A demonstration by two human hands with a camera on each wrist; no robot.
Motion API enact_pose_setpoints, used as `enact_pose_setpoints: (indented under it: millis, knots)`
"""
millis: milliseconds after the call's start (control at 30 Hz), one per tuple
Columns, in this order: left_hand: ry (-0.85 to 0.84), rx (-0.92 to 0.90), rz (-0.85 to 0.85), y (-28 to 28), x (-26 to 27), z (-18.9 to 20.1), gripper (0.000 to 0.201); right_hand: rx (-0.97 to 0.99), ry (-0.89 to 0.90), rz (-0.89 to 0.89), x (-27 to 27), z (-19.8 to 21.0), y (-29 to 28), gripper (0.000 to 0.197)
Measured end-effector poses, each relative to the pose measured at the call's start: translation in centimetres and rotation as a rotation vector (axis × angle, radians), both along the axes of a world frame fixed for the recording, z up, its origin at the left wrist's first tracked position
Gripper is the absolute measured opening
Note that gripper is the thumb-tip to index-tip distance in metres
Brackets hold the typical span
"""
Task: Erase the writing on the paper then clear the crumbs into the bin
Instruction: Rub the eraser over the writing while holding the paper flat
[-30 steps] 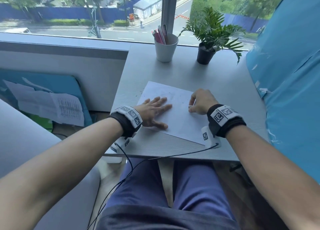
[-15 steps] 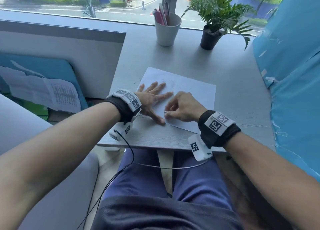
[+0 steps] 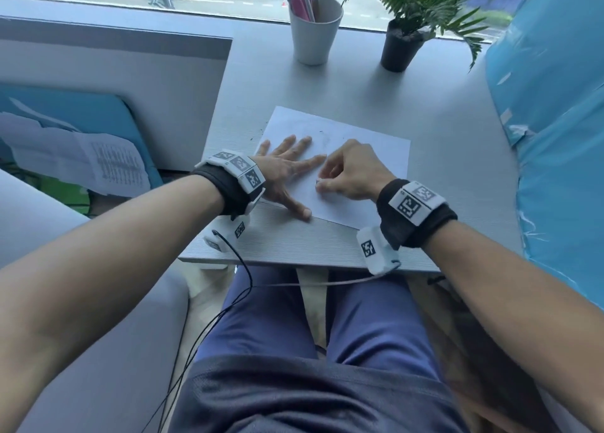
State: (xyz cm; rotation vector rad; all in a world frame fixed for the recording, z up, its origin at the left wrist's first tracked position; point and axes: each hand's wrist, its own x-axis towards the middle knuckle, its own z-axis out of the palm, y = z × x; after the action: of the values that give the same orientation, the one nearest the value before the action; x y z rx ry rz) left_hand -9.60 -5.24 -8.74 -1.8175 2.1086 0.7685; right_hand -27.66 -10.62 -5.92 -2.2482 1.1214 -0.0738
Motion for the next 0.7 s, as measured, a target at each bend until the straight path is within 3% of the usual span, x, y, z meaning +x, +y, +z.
enact_pose_setpoints:
  millis: [100, 233, 367, 533, 700]
  knots:
    - [0.0, -0.003, 0.005, 0.1, 0.1, 0.0, 0.13, 0.049, 0.069, 0.136, 0.2, 0.3, 0.7, 0.01]
    - [0.008, 0.005, 0.0, -0.1, 0.0, 0.2, 0.129, -0.009, 0.007, -0.038, 0.0, 0.6, -1.3, 0.014]
    - [0.006, 0.005, 0.002, 0.0, 0.2, 0.0, 0.131, 0.087, 0.096, 0.179, 0.0, 0.5, 1.2, 0.011]
    - [0.025, 0.02, 0.004, 0.0, 0.0, 0.2, 0.133, -0.009, 0.005, -0.039, 0.3, 0.4, -1.4, 0.014]
    - [0.037, -0.016, 0.034, -0.2, 0.5, -0.6, 0.14, 0.134, 0.121, 0.192, 0.5, 0.7, 0.5, 0.009]
